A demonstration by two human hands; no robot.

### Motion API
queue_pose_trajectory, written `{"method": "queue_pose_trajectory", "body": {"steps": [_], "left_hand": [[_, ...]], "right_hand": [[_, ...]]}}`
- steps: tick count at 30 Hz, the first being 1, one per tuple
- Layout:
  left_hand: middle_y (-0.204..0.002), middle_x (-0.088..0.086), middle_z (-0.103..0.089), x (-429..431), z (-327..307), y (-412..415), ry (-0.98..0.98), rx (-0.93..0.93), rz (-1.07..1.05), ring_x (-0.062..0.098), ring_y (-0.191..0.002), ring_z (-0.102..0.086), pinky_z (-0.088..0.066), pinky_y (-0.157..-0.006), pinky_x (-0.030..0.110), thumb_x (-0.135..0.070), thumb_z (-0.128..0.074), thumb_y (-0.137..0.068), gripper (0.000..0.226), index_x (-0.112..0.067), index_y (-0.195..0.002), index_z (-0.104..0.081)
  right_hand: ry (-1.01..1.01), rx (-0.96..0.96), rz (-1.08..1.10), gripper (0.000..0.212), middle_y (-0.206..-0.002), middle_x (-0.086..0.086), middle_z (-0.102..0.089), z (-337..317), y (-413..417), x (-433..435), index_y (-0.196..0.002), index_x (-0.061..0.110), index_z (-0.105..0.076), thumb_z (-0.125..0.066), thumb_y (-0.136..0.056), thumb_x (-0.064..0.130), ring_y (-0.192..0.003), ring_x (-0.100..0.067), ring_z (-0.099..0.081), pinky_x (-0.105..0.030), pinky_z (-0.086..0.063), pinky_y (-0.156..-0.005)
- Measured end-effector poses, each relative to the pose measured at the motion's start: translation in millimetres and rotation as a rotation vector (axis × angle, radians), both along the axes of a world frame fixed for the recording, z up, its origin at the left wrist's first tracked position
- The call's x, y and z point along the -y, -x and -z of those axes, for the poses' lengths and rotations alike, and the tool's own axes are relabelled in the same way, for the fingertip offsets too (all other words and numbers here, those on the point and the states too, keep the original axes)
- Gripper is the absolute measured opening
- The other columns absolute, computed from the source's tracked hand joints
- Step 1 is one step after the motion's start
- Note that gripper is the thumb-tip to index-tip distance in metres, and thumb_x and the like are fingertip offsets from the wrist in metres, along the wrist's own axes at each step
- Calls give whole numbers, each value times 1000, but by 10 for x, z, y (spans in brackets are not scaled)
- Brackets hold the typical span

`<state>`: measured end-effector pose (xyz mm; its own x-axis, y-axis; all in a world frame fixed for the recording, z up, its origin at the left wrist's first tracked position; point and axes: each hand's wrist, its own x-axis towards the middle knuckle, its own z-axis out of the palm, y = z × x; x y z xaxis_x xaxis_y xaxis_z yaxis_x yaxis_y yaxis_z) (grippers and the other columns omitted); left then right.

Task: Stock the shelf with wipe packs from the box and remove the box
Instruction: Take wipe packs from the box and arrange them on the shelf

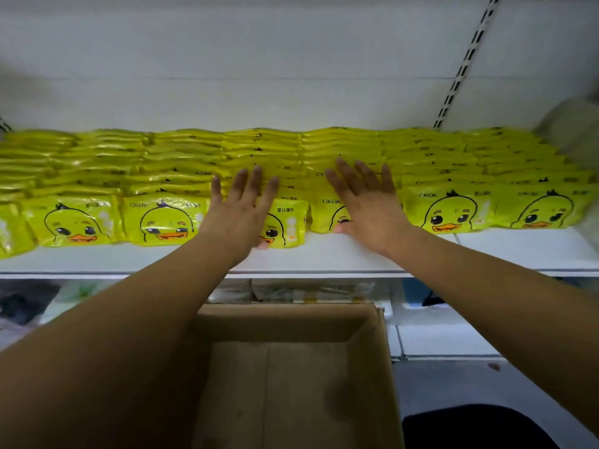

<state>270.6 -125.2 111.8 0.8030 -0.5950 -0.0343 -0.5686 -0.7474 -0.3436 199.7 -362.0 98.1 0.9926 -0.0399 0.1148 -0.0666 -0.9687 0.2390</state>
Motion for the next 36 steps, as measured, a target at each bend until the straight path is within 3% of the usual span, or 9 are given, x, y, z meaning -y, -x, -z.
{"method": "queue_pose_trajectory", "body": {"steps": [5,11,15,24,32,36], "left_hand": [[-167,17,18,43,78,-49,7,52,5,38,-156,8,-7,-121,67,-56,-68,-86,124,-18,-156,27],[-168,13,19,-46,-21,117,69,22,-19,30,-157,9,-3,-124,60,-64,-61,-90,117,-14,-158,20],[-169,9,17,-151,-236,303,122,-38,-4,25,-157,12,1,-126,56,-74,-52,-88,112,-11,-161,4],[-170,6,13,-400,-795,950,224,-52,20,21,-157,12,4,-125,52,-72,-50,-91,107,-13,-162,3],[-171,6,2,-653,-886,1506,255,-109,-4,23,-158,1,-3,-125,53,-68,-56,-91,102,-15,-162,-7],[-169,11,-16,-757,-632,1571,337,-208,-66,29,-155,-18,-20,-123,53,-63,-64,-89,96,-13,-159,-22]], "right_hand": [[21,8,27,112,-170,-3,4,44,-46,-11,-161,26,4,-67,-83,63,-155,-33,-5,-66,-5,-119],[-10,-70,51,123,-167,-2,21,-147,126,-46,-158,25,17,-60,-77,77,-156,-30,8,-65,2,-120],[-71,-102,41,112,-168,-1,18,-368,342,-91,-160,26,9,-54,-83,77,-156,-26,8,-65,5,-119],[-248,-114,-3,102,-169,1,13,-922,1057,-290,-161,29,1,-59,-87,67,-156,-23,8,-56,3,-123],[-411,-119,-15,93,-168,-5,-17,-1042,1682,-481,-159,22,-21,-70,-87,54,-154,-27,-15,-50,-22,-122],[-566,-147,36,87,-165,-3,-26,-789,1806,-631,-158,20,-26,-70,-90,50,-151,-29,-19,-48,-28,-119]]}}
